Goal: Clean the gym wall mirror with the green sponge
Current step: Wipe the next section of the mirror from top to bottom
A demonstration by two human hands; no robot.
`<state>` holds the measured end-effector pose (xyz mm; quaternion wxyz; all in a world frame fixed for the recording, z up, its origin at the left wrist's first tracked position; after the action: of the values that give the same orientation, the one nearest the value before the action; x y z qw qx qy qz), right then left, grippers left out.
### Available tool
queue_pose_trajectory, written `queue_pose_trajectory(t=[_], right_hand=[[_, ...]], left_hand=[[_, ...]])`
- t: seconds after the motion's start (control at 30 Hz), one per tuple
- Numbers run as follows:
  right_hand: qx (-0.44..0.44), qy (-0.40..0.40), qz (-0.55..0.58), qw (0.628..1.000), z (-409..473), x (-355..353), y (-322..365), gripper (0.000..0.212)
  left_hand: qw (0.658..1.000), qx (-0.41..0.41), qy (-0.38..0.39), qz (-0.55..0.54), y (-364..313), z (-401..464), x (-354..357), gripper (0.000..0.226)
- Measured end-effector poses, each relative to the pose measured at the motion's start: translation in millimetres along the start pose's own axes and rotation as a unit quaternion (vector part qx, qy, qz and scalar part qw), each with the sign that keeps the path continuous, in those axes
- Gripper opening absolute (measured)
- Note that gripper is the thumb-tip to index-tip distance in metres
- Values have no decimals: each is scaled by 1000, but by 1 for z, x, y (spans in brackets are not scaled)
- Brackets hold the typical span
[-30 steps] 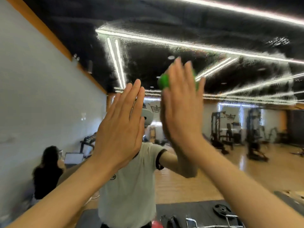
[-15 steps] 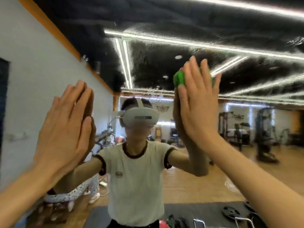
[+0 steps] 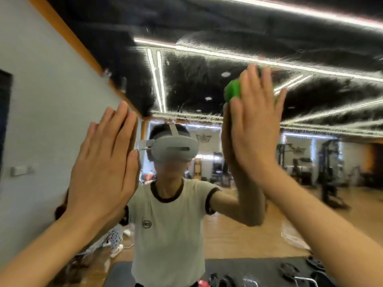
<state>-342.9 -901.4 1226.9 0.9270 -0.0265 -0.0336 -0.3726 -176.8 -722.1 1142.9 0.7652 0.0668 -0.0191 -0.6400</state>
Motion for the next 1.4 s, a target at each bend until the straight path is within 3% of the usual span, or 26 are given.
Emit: queue_pose_trajectory(t=[0.13,0.23,0.3,0.37,0.47,0.53,0.6,0.67,0.73,0.8,0.9,1.0,1.03,1.1,1.17,1.23,1.3,1.4], right_hand=[[-232,48,-33,971,-122,-18,28,52],[-353,63,-45,932,-124,-25,9,50],[-291,53,-35,955,-72,-18,2,53],[-143,44,-21,988,-2,-10,-3,57],[-6,20,-20,1000,44,-2,11,57],[-32,11,-30,999,6,-1,33,56],[-165,19,-42,985,-63,-9,52,55],[-314,41,-42,948,-119,-21,52,52],[-398,50,-44,915,-120,-23,36,52],[-355,44,-47,932,-80,-17,29,57],[-131,33,-22,991,12,-8,29,57],[2,18,22,1000,32,-2,51,61],[-8,19,24,999,14,-2,62,60],[-129,17,1,992,-50,-9,84,55],[-273,38,-13,961,-110,-20,85,50],[-365,52,-14,930,-117,-24,69,48],[-345,46,-1,938,-80,-19,60,49],[-148,27,39,988,14,-8,54,49]], left_hand=[[1000,-7,4,4,-1,1,-1,59],[1000,-14,12,8,0,1,-1,60],[1000,-15,17,8,1,1,-1,60],[1000,-11,12,10,1,1,-1,60],[1000,-5,7,9,1,1,0,59],[1000,-6,8,8,1,1,0,59],[1000,-7,8,8,1,1,0,59],[1000,-9,13,9,1,1,0,59],[1000,-14,16,13,1,0,-1,59],[1000,-15,19,16,1,0,-1,59],[1000,-8,21,15,2,0,0,59],[1000,-3,20,14,4,-2,2,60],[1000,-1,17,13,4,-2,2,60],[1000,1,11,2,3,-2,1,59],[999,-3,17,-27,2,-1,-1,58],[997,-7,37,-66,3,-2,-5,59],[995,-4,53,-87,7,-5,-14,59],[997,5,42,-70,27,-14,-32,58]])
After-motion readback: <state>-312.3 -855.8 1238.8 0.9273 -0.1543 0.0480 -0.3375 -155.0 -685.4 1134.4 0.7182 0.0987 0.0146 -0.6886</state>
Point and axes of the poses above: each hand's wrist, its own z-axis towards the middle knuckle, its own x-axis out of the palm, y = z × x, the point moved 2 cm from there along z, towards the middle knuckle, and after that the axes turned 14 degrees about -z, right-handed, at the moved point
